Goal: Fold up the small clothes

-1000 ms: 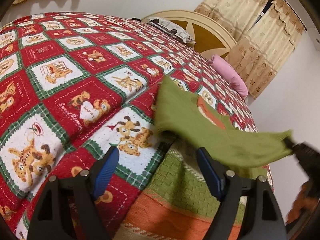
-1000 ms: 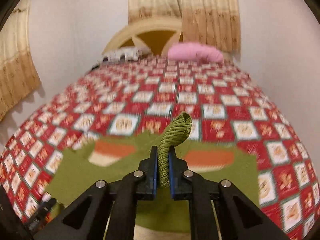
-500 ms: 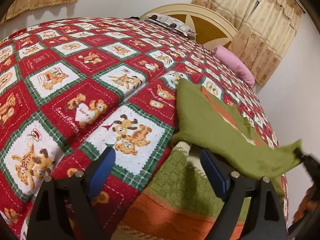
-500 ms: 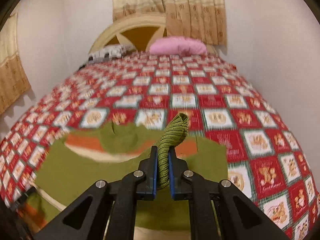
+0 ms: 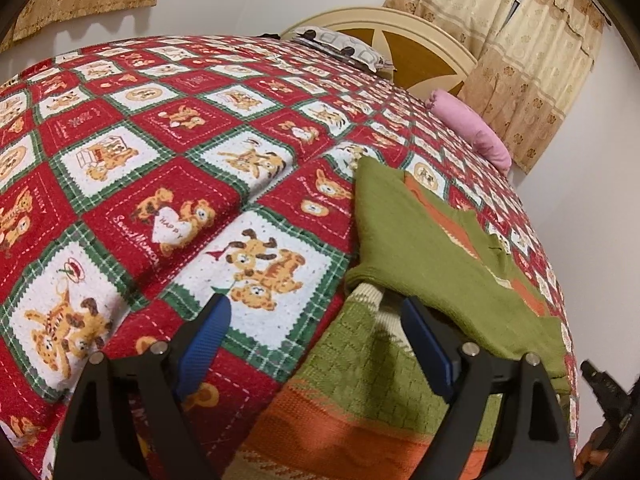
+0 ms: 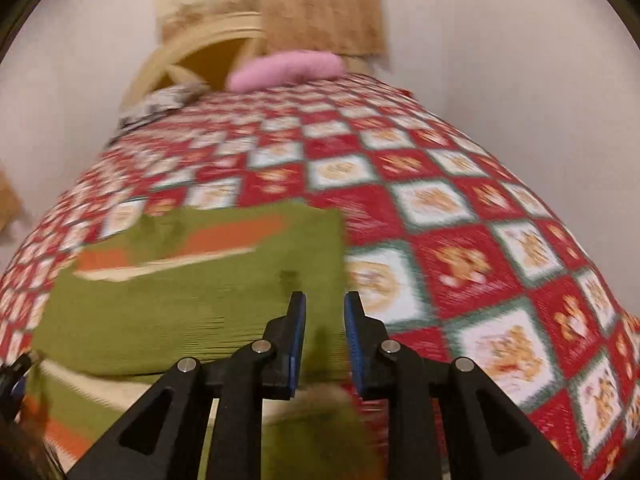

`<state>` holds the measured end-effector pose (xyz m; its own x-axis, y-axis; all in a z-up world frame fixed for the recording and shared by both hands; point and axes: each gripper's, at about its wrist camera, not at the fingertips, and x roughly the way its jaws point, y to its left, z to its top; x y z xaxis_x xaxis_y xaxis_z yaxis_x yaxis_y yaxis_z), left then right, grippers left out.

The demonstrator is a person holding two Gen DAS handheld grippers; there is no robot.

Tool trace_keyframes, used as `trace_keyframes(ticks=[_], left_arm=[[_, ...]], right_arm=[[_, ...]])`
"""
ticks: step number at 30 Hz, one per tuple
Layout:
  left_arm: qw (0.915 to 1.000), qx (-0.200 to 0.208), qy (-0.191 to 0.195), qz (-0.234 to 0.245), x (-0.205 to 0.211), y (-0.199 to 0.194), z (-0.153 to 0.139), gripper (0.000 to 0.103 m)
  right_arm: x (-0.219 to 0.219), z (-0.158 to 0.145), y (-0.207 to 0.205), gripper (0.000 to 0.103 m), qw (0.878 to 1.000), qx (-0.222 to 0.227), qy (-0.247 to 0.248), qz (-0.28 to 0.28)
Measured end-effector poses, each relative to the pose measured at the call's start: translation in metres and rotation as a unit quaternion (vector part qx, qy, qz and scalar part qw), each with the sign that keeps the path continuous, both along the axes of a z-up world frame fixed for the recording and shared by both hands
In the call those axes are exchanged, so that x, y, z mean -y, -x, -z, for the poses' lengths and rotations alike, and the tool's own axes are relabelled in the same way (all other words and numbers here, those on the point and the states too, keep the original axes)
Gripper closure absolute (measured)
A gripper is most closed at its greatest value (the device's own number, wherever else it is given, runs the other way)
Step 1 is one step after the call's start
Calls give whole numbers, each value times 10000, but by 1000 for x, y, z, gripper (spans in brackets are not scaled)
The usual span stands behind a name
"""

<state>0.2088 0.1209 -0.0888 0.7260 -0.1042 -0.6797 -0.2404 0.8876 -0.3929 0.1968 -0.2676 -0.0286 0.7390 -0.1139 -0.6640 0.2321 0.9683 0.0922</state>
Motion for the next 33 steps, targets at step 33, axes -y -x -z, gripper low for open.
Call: trace_keyframes(ticks=[33], left_arm=[[9867, -85, -432, 1564, 4, 84, -8, 5]], right_arm=[[34, 9, 215, 57, 9957, -315, -790, -361]])
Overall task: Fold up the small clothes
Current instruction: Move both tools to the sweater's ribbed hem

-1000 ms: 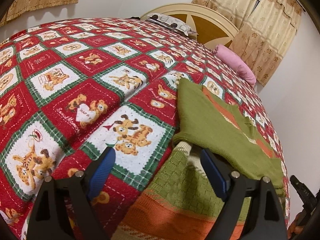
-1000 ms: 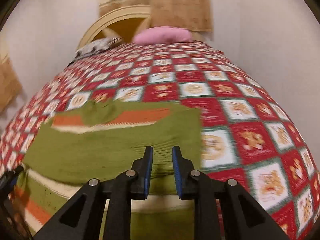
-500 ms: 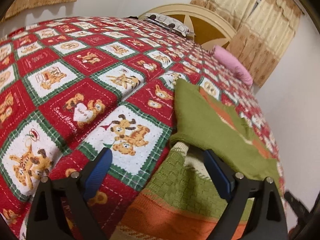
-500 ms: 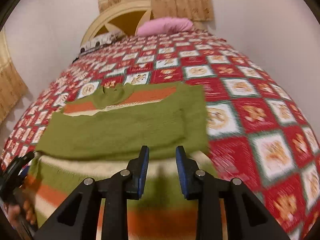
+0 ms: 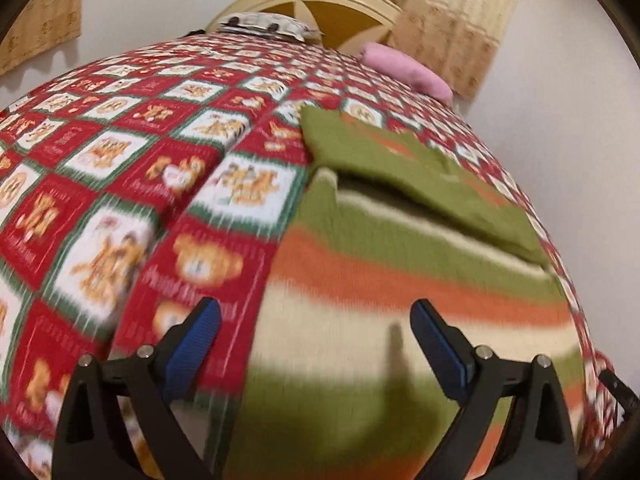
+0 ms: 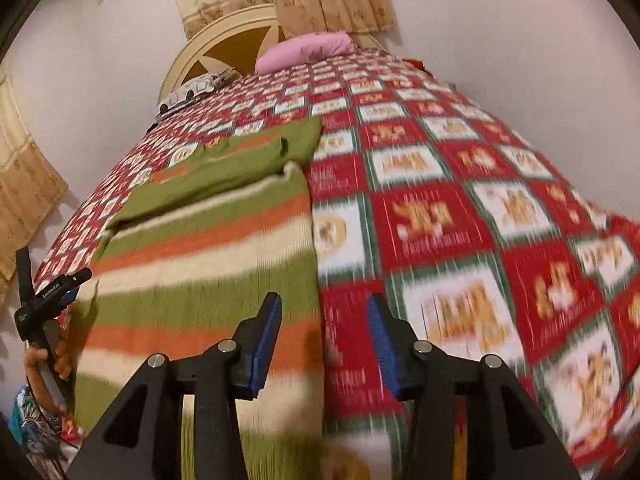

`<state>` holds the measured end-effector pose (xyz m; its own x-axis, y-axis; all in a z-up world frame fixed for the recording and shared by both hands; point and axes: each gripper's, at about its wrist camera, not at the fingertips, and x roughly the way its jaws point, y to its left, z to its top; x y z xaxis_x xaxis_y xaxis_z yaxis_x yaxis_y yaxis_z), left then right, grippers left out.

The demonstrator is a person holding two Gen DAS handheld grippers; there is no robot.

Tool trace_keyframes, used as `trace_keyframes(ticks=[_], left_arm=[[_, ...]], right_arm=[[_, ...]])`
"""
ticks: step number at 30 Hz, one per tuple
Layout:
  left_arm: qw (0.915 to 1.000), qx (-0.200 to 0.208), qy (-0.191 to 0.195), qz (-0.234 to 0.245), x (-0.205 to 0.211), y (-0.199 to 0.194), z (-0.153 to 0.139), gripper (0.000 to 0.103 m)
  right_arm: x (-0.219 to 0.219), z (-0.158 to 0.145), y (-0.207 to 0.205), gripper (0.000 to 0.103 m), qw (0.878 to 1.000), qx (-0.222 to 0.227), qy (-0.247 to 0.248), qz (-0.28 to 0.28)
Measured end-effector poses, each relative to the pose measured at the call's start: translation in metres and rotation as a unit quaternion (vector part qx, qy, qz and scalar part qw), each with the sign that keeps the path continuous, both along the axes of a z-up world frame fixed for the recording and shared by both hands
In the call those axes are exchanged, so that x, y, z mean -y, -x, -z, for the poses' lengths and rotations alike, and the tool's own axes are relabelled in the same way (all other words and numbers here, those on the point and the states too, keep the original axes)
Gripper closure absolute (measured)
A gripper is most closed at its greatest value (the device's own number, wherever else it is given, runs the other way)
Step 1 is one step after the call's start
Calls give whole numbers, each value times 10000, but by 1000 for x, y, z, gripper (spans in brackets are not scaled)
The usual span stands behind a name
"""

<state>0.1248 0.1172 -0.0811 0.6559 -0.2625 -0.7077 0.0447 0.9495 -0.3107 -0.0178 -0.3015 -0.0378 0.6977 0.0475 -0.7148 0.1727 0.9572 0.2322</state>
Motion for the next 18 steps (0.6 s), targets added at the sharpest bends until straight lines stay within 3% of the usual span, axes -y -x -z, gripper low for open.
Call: trace_keyframes(ticks=[5, 11, 15, 18], left_arm=[[9993, -156, -2, 338, -8, 33, -3, 5], [9975, -114, -331, 617, -14, 74, -8, 5], [9930, -45, -872, 801, -14, 98, -4, 6], [9911, -97, -887, 984, -17, 116, -2, 7]], right_arm=[[-10, 14, 31, 57, 9994, -244, 10, -238], [-26, 25, 63, 57, 9979, -355, -138, -518], [-36, 32, 74, 57, 9962, -422, -265, -710], [-46, 37, 76, 57, 9949, -475, -223, -865]])
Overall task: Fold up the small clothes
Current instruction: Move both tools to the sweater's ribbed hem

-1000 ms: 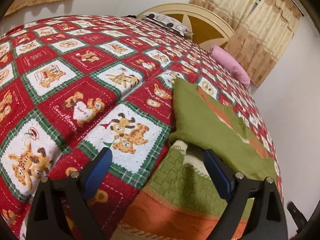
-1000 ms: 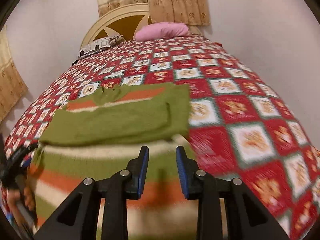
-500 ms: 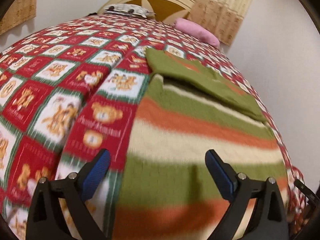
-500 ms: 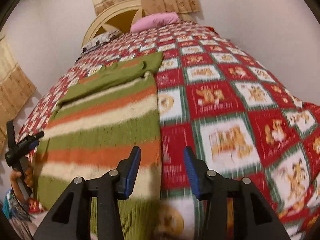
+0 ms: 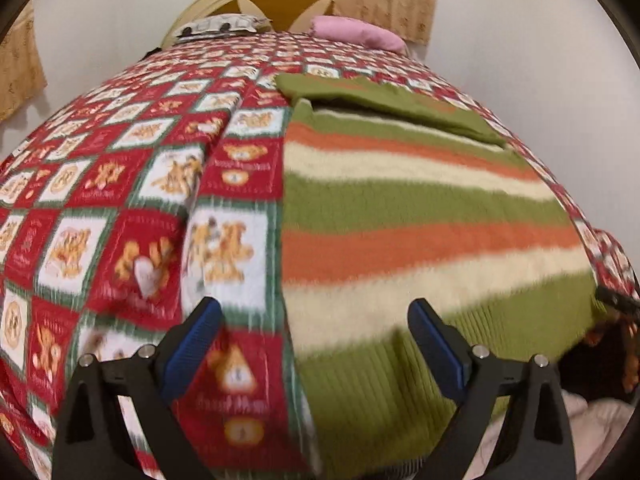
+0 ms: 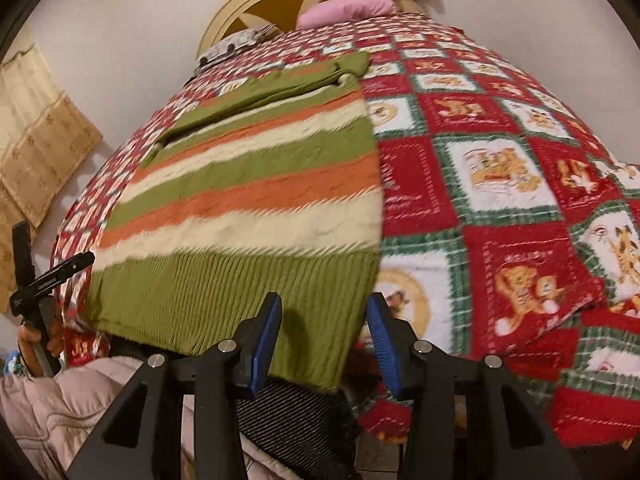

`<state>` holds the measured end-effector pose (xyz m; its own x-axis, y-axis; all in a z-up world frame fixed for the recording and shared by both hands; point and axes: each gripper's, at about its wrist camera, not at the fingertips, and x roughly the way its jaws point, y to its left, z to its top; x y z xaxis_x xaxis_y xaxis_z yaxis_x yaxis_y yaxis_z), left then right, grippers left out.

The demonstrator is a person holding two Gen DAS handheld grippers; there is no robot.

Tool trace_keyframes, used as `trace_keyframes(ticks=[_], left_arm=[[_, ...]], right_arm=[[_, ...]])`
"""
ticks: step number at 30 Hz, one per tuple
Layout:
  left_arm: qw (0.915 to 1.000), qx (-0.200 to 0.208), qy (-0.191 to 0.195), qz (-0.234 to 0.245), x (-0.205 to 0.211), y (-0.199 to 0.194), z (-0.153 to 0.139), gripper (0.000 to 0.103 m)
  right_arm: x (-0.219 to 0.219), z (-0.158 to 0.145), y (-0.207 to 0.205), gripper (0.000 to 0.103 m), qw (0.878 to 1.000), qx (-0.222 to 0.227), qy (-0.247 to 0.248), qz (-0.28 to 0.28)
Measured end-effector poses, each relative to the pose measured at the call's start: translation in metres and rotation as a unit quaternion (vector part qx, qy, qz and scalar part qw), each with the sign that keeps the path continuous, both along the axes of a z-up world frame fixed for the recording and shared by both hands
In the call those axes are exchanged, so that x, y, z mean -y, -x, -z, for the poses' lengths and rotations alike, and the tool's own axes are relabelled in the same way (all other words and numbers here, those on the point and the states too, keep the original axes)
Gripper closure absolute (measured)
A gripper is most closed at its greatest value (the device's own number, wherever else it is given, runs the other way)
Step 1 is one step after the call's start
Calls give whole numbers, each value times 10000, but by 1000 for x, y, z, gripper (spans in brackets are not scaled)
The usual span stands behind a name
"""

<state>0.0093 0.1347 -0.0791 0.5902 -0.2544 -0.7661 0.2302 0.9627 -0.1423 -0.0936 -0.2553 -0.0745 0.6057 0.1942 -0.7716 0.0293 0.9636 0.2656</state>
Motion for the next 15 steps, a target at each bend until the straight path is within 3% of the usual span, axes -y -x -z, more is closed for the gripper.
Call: trace_keyframes(ticks=[4, 6, 8, 11, 13, 14, 15], left_arm=[[9980, -475, 359, 198, 1, 9, 8, 14], [9962, -664, 506, 257, 1, 12, 12, 24], [9960, -674, 496, 303, 4, 19, 12, 24], [9945, -802, 504, 444, 8, 26, 12, 34], [9930, -914, 568, 487, 8, 28, 13, 38], [9934, -888, 567, 454, 8, 28, 14, 43], [9937, -868, 559, 439, 9, 28, 14, 50]], right_arm=[[-13, -1, 2, 57, 9995, 43, 280, -138], [-13, 0, 2, 58, 9993, -21, 339, -150], [-13, 2, 4, 59, 9993, -22, 343, -150], [-14, 2, 6, 59, 9992, -30, 337, -203], [-15, 2, 6, 70, 9992, -47, 316, -244], [-15, 3, 5, 84, 9991, -75, 314, -275], [-16, 4, 4, 85, 9989, -115, 328, -310]])
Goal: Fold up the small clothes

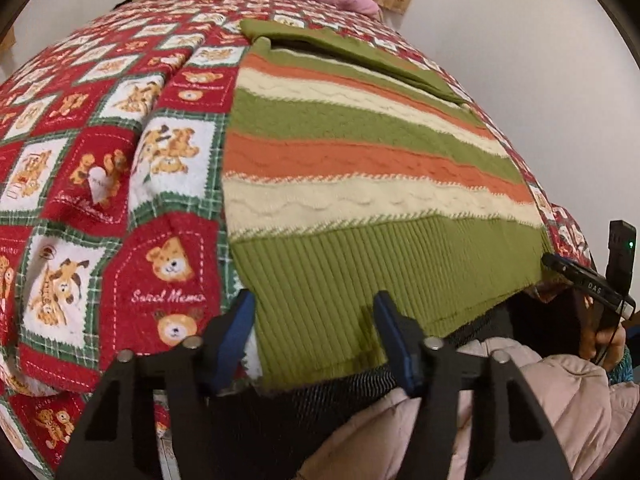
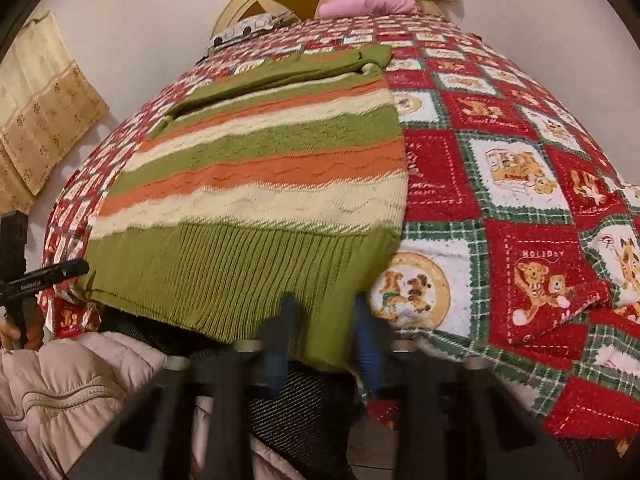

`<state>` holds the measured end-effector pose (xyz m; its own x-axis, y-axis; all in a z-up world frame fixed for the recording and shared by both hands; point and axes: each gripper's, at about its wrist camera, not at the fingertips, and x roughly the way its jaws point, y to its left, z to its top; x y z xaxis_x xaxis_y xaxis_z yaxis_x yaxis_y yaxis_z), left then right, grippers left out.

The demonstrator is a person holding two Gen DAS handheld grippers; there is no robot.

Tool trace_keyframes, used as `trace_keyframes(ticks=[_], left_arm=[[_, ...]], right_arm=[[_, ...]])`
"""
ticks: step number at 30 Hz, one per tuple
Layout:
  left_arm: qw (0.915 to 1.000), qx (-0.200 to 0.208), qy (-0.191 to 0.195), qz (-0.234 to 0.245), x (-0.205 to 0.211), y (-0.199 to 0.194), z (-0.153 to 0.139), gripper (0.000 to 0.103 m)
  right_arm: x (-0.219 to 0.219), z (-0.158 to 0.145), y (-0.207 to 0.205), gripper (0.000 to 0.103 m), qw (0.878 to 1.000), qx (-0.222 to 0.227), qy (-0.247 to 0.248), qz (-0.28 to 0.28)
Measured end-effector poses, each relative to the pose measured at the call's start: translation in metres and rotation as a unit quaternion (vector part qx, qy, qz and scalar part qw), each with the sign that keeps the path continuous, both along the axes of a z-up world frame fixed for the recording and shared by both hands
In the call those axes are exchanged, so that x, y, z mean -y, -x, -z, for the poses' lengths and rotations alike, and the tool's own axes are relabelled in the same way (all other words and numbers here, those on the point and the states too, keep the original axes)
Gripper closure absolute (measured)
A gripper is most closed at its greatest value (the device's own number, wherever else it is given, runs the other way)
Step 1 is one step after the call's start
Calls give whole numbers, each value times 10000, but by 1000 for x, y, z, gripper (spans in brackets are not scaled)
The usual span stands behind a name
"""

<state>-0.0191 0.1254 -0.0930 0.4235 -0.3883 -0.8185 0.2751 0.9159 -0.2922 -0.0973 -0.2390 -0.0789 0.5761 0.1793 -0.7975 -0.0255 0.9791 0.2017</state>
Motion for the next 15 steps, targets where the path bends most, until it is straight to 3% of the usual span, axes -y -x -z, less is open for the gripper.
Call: trace_keyframes(ticks=[3, 9, 10, 11, 12, 15], left_arm=[[10000, -44, 4, -13, 0, -1, -1, 56], [10000, -67, 18, -51, -2, 1, 0, 57], [10000, -44, 2, -74, -1, 2, -1, 64], [9999, -78, 16, -71, -1, 1, -1, 86], [9999, -138, 58, -72, -2, 0, -1, 91], [9988, -230, 429, -94, -8, -3, -6, 92]], right_arm=[[-2, 0, 0, 85, 10000, -8, 34, -24], [-1, 1, 1, 87, 10000, 27, -55, -1], [-2, 1, 2, 91, 10000, 17, 21, -29], [-3, 0, 2, 92, 9999, -30, 105, -57], [-3, -1, 1, 92, 9999, -62, 79, -84], [12, -11, 3, 93, 9985, -27, -538, -81]])
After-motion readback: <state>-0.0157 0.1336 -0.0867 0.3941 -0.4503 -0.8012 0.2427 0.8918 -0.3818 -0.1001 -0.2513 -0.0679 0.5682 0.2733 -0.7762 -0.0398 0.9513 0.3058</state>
